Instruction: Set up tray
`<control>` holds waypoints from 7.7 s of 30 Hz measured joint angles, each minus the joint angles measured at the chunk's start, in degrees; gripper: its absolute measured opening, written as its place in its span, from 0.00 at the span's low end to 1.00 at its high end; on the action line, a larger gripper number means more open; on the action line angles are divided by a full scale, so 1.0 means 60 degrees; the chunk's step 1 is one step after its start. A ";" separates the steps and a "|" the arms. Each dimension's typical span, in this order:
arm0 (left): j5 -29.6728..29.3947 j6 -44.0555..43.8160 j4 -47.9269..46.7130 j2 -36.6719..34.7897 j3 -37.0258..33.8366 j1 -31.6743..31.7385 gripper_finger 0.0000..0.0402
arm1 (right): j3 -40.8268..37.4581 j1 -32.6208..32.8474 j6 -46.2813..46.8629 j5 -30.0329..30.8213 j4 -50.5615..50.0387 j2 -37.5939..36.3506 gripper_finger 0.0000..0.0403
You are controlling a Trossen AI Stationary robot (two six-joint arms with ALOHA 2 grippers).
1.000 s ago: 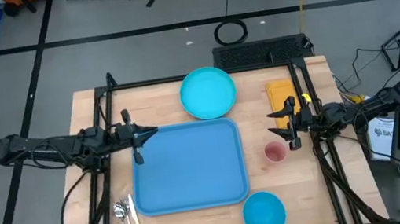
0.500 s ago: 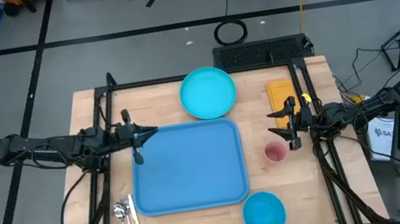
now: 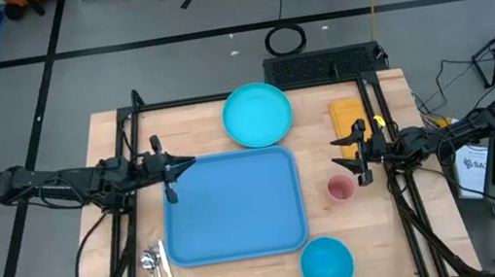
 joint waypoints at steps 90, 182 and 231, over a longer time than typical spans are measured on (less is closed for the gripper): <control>0.0509 -0.1481 0.1183 0.2747 -0.0005 0.0219 0.09 | 1.0679 0.2329 0.7013 -0.0796 -1.1481 0.9627 0.50; 0.5324 -0.0085 -0.1769 0.3749 0.2706 0.0472 0.09 | 1.1175 0.0170 -0.0135 -0.4546 -0.9260 1.2329 0.00; 0.6218 0.1348 -0.2772 0.8102 0.6050 -0.0593 0.42 | 1.2849 -0.0827 -0.1647 -0.8915 -0.6904 1.4491 0.00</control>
